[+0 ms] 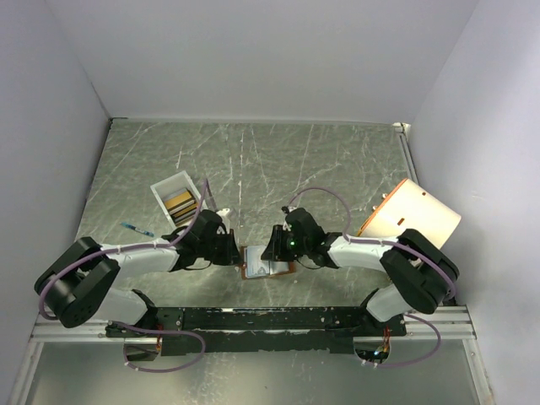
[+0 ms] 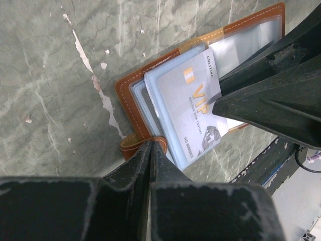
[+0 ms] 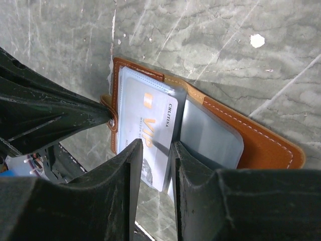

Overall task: Put the credit cards into the card holder
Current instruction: Insert the credit card into the card holder.

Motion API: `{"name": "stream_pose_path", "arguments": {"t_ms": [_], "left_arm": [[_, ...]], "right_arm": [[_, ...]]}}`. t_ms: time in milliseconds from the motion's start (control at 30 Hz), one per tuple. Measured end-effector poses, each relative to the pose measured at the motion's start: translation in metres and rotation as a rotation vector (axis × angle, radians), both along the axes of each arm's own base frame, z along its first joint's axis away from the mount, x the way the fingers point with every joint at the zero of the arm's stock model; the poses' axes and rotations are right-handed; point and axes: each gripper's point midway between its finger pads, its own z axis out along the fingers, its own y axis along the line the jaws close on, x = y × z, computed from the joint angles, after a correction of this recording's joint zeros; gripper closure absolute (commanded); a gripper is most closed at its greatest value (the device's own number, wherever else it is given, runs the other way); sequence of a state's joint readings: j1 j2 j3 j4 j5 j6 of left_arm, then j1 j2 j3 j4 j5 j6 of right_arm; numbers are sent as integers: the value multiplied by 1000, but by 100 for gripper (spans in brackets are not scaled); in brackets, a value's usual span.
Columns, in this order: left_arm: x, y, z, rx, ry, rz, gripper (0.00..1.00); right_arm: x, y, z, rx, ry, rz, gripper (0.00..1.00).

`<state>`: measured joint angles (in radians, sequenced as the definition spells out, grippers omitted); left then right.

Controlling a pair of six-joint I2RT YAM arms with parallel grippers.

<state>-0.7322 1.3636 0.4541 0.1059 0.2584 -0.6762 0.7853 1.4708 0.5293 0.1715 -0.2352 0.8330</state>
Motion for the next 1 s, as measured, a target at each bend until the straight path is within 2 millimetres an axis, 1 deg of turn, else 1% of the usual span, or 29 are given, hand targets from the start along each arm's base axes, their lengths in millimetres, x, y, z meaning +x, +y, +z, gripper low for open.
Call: {"name": "stream_pose_path", "arguments": {"t_ms": [133, 200, 333, 500, 733, 900, 1000], "left_arm": [[3, -2, 1, 3, -7, -6, 90], [3, -2, 1, 5, -10, -6, 93], [6, 0, 1, 26, -16, 1, 93], [10, 3, 4, 55, -28, 8, 93], [9, 6, 7, 71, -24, 8, 93], [8, 5, 16, 51, -35, 14, 80], [9, 4, 23, 30, -46, 22, 67]], "right_arm": [[0, 2, 0, 2, -2, 6, 75], [-1, 3, 0, 1, -2, 9, 76], [-5, 7, -1, 1, 1, 24, 78], [-8, 9, -1, -7, 1, 29, 75], [-5, 2, 7, -39, -22, -1, 75], [-5, 2, 10, -35, -26, -6, 80], [-6, 3, 10, -29, -23, -7, 82]]}}
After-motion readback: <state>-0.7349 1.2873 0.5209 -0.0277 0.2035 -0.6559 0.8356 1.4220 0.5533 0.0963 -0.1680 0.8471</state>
